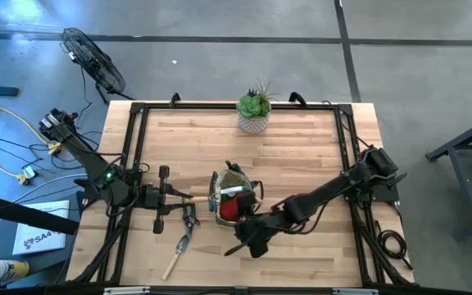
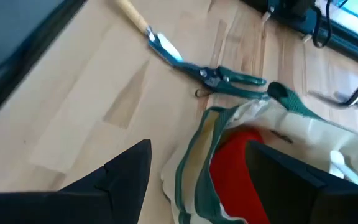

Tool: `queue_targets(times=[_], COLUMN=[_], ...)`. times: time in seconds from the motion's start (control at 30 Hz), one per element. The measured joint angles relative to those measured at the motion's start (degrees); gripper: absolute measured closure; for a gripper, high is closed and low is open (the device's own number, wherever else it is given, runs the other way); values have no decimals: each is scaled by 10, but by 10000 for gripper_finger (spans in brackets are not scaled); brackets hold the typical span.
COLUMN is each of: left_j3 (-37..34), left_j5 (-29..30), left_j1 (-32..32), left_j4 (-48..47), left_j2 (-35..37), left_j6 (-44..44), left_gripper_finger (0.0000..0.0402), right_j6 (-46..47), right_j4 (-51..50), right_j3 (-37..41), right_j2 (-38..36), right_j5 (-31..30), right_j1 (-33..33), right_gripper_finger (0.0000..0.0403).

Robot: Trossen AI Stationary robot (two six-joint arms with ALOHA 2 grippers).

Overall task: Pick & Place Garden tools in Gardening bag
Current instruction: Put the hand rake into the gardening bag

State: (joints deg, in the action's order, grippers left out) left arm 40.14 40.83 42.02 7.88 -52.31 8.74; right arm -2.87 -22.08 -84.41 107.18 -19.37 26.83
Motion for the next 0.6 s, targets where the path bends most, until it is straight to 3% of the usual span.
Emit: queue_targets(times=[0.6], left_j3=[0], left_j5=[-9], left_j1=[0], left_j4=[-3], left_j2=[0], left_j6=[-2], left_gripper_finger=[337], right_j6=[0], right_j4=[-46], right_j3=[-24], right_j2=[1], right_j5=[-28], right_j1=[-3], right_gripper_finger=[152])
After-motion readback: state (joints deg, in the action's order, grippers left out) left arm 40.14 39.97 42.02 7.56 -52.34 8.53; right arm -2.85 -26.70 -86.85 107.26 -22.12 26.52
